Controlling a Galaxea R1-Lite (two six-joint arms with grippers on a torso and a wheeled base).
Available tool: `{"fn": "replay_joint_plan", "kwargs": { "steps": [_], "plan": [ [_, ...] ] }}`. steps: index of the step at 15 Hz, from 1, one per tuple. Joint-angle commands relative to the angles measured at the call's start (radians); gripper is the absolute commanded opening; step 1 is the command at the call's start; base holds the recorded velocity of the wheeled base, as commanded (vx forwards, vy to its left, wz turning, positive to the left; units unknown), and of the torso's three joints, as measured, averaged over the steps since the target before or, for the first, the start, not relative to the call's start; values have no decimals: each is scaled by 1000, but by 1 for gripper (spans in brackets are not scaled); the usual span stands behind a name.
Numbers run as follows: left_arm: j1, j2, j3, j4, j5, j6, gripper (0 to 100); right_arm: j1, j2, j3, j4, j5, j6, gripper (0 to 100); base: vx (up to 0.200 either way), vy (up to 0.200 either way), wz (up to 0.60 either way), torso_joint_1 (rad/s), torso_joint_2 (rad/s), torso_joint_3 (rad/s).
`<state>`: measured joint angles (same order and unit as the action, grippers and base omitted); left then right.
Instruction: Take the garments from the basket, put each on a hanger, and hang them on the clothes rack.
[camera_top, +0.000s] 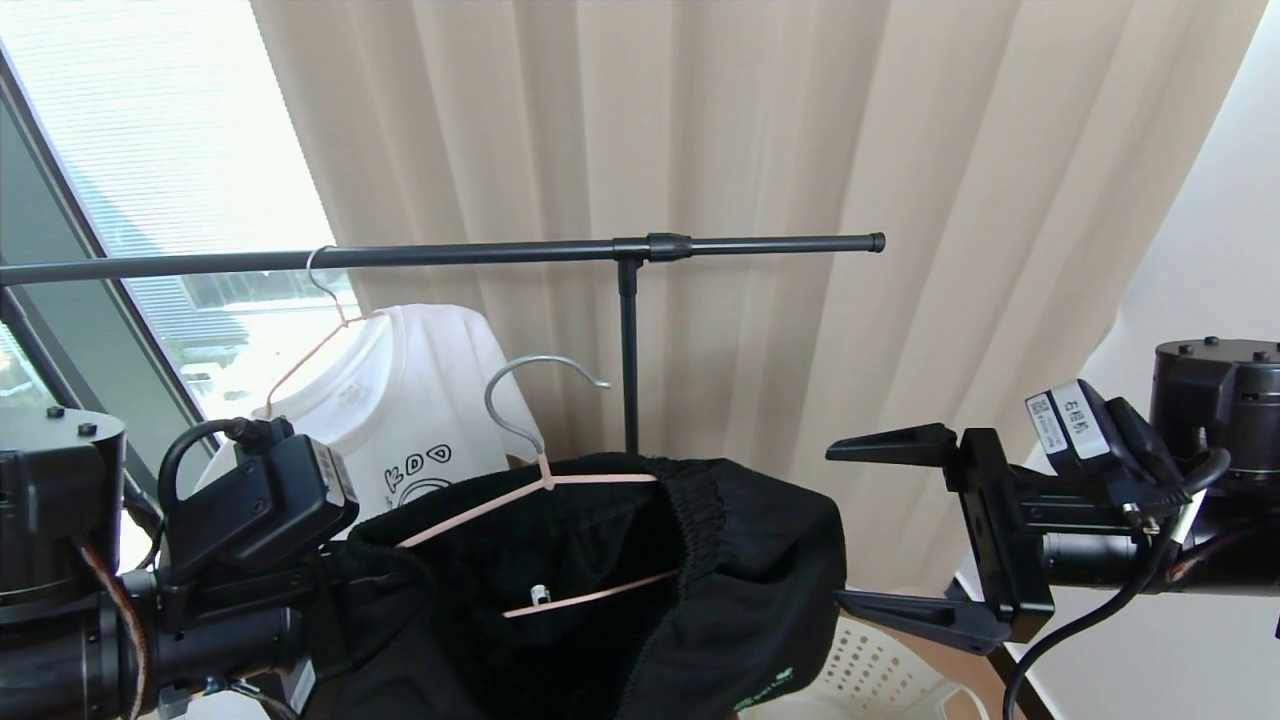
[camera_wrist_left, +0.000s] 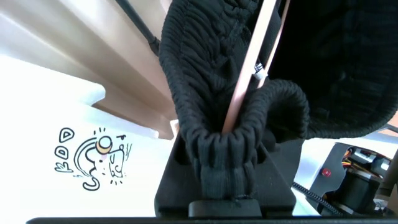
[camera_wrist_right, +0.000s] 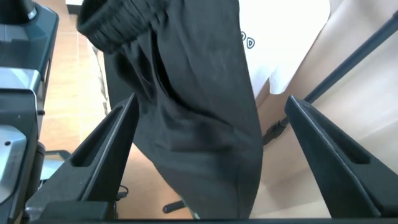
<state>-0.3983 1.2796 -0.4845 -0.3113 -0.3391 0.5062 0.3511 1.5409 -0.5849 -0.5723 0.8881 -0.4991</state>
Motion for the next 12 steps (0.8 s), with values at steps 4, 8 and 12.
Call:
{"fn": "replay_joint_plan", "kwargs": {
  "steps": [4,8,12],
  "plan": [
    [24,-88,56,0,0,-12,0,-4,116,-16,-3,-5,-47,100,0,0,0,0,0,0],
    [59,-128,78,1,-4,-11,0,-27,188,-49,-3,-6,-47,100,0,0,0,0,0,0],
    [61,-121,69,0,-6,-34,0,-50,249,-72,-4,-3,-45,100,0,0,0,0,0,0]
  ]
}}
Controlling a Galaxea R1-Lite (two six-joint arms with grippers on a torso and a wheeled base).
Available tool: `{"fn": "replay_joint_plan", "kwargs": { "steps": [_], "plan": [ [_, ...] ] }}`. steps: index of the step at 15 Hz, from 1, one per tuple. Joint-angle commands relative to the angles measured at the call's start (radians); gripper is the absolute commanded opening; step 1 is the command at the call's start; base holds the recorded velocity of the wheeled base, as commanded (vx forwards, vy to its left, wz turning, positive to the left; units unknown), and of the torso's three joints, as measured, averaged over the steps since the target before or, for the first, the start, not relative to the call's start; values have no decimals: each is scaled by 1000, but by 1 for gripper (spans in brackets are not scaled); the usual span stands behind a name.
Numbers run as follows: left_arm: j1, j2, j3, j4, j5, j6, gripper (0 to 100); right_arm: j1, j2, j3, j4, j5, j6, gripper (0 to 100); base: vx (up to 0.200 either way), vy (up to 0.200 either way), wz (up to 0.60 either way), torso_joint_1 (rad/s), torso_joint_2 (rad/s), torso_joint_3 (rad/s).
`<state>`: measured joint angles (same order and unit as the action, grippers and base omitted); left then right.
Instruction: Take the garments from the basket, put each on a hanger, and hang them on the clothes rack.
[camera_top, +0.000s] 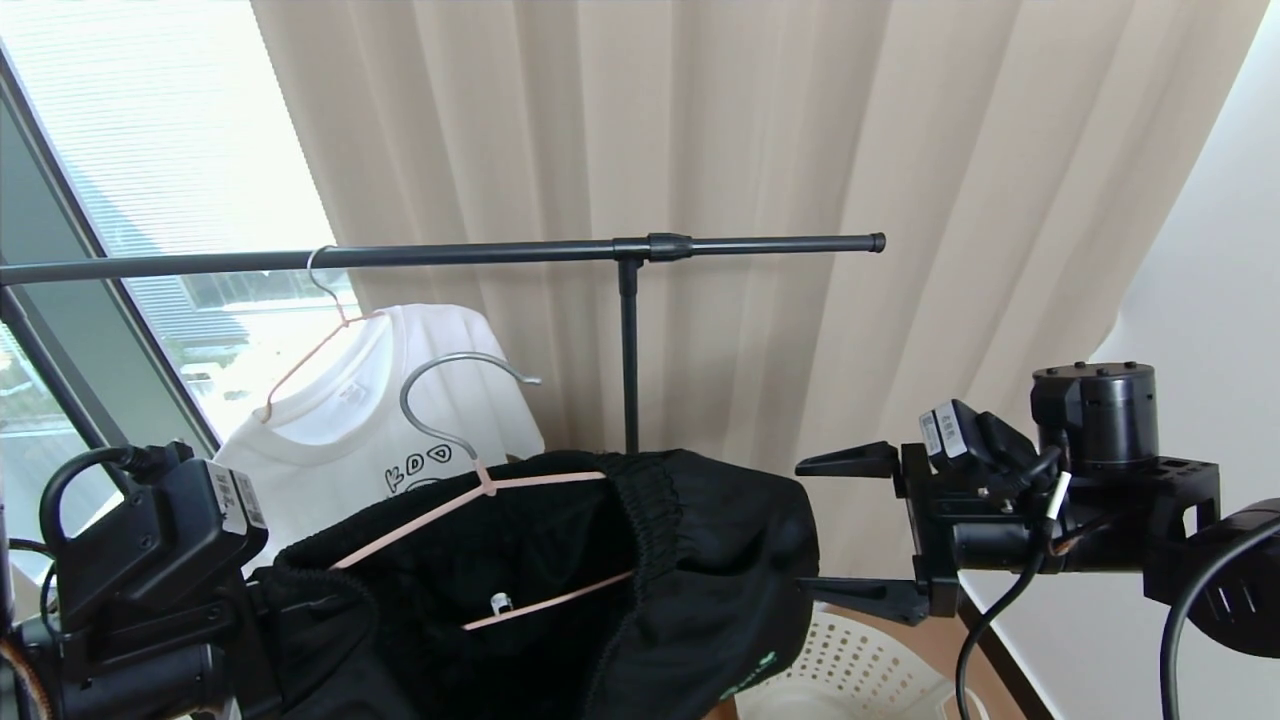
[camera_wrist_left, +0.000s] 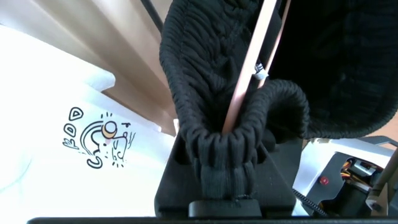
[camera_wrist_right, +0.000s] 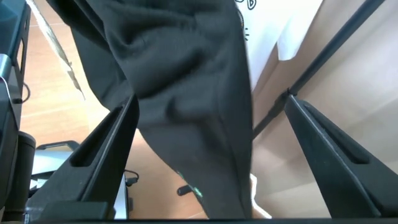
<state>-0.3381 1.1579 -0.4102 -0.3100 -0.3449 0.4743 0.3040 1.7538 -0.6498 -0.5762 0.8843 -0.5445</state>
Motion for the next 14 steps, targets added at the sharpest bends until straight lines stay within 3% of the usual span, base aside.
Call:
{"fn": "replay_joint_plan", "kwargs": {
  "steps": [1,11,12,14],
  "plan": [
    [1,2,-9,-1,0,-6,0,-3,44,-11,-1,-1,0,100,0,0,0,0,0,0],
    [1,0,-45,-1,1,-32,0,-3,147,-65,-1,-5,35,100,0,0,0,0,0,0],
    [1,-1,-50,-1,1,-42,0,-3,145,-71,-1,-5,57,0,0,0,0,0,0,0],
    [1,-3,-50,-1,1,-63,0,-5,139,-73,-1,-7,67,0,0,0,0,0,0,0]
  ]
}}
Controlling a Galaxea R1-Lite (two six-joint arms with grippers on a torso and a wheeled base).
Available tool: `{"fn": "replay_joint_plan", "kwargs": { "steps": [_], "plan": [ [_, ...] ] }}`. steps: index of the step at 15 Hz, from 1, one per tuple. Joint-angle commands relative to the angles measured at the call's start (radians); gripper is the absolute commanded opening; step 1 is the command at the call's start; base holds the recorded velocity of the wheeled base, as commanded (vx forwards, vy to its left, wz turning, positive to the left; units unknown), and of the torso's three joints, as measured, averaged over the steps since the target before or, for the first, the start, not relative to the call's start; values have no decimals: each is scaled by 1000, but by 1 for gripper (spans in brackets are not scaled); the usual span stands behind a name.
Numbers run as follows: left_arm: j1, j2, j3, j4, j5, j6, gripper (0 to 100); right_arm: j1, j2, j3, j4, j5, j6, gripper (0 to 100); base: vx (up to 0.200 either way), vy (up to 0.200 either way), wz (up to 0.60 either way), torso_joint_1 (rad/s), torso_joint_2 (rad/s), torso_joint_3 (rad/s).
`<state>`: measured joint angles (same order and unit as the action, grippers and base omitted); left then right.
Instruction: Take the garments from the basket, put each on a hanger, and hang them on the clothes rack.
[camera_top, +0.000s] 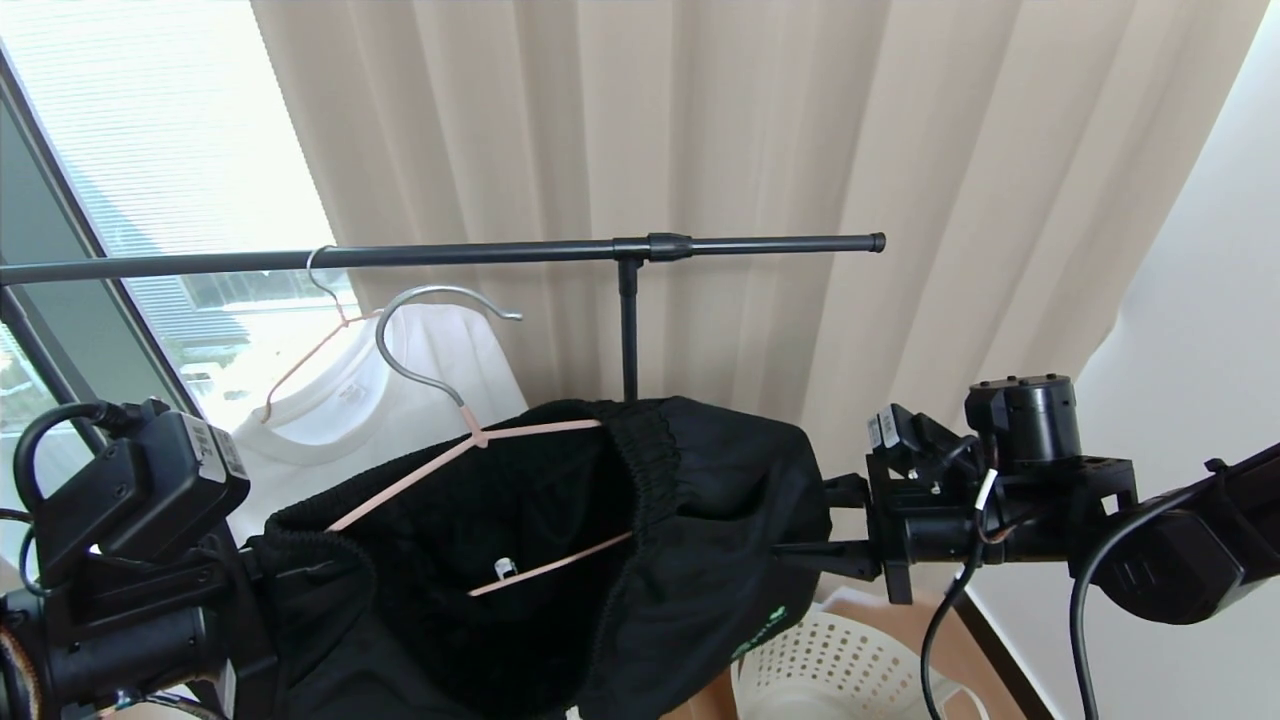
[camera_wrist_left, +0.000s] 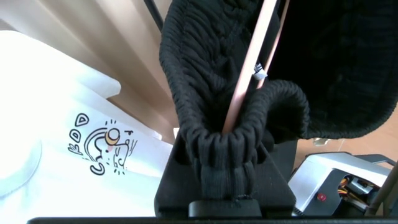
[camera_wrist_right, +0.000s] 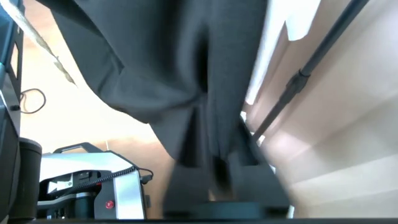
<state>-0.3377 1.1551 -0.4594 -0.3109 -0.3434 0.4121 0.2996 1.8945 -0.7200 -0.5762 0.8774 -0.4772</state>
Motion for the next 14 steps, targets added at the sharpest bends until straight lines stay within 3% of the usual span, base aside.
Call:
{"fn": "replay_joint_plan", "kwargs": {
  "steps": [1,8,14],
  "plan": [
    [2,-2,-2,-1,1,-12,0,-5,-3,-3,-1,0,0,0,0,0,0,0,0,0],
    [28,-29,-1,1,3,-90,0,-62,-11,-21,-1,-14,2,0,0,0,0,0,0,0],
    [60,-34,-1,1,0,-93,0,-71,-6,-27,-1,-15,2,0,0,0,0,0,0,0]
  ]
}}
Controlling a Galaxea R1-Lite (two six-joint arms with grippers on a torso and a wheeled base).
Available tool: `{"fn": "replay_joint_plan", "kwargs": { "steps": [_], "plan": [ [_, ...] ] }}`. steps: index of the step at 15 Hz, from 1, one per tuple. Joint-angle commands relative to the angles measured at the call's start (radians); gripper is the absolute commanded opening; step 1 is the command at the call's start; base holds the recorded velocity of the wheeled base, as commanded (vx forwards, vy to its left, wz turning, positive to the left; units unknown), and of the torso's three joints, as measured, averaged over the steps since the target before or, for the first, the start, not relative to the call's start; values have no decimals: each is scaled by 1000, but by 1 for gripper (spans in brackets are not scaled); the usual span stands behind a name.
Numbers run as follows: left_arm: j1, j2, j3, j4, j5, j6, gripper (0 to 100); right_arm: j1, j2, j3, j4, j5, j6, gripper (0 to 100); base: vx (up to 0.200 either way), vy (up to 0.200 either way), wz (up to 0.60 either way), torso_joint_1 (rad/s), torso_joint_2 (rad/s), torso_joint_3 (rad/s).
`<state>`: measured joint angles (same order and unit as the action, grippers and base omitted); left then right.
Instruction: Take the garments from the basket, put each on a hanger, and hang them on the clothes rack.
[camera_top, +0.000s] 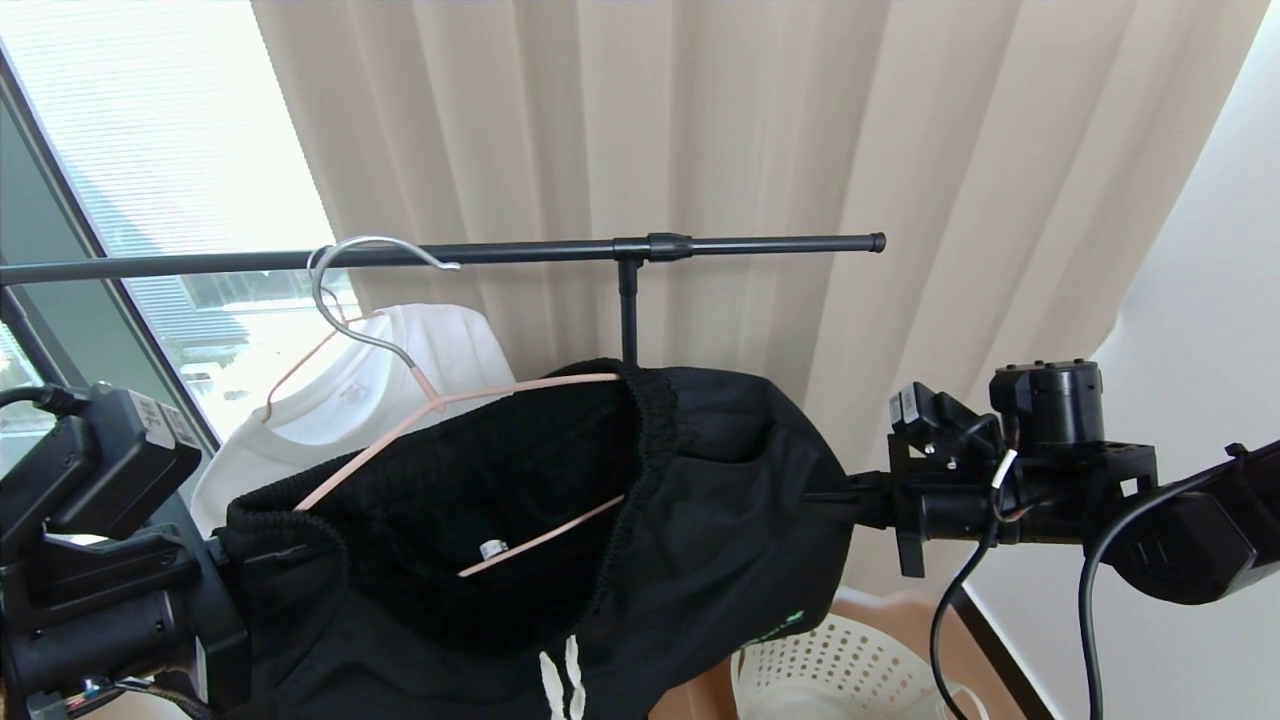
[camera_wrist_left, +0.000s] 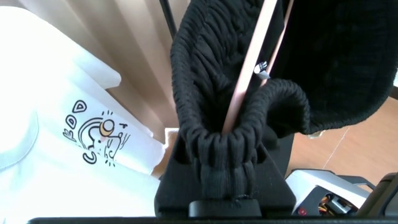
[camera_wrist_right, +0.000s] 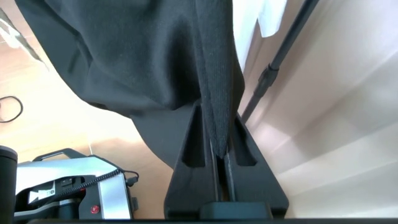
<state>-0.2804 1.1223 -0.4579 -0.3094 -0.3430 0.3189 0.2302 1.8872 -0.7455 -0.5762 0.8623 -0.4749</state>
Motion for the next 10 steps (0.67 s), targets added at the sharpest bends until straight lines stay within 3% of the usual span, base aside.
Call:
{"fn": "replay_joint_plan", "kwargs": {
  "steps": [1,10],
  "plan": [
    [6,-3,-4,-1,-1,0,0,-5,1,-2,-1,0,-1,0,0,0,0,0,0,0],
    [12,-16,-12,3,2,-27,0,-12,6,-3,2,-13,-1,0,0,0,0,0,0,0]
  ]
}}
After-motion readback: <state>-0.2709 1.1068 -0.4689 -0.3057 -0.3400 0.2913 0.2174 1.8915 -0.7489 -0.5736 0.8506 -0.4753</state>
